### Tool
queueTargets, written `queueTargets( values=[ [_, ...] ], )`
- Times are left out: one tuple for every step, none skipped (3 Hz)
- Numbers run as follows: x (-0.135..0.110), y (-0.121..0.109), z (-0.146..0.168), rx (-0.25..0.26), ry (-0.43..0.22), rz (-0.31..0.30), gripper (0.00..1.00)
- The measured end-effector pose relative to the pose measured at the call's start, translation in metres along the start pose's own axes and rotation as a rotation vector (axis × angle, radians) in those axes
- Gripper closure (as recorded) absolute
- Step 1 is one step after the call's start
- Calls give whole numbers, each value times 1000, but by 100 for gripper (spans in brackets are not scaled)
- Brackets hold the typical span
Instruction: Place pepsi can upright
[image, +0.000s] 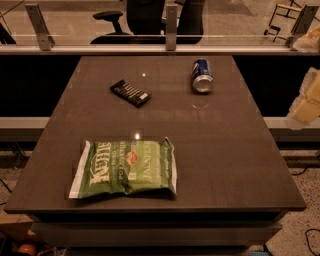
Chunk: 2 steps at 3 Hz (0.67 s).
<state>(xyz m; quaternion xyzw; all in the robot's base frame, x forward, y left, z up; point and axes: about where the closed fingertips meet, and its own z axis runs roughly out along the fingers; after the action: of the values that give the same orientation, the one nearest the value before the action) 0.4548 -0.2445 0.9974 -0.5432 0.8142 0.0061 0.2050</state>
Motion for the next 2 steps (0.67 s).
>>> queueTargets(
  values=[
    [4, -20, -11, -4, -89, 132, 0],
    [2, -37, -23, -7, -144, 245, 0]
  ],
)
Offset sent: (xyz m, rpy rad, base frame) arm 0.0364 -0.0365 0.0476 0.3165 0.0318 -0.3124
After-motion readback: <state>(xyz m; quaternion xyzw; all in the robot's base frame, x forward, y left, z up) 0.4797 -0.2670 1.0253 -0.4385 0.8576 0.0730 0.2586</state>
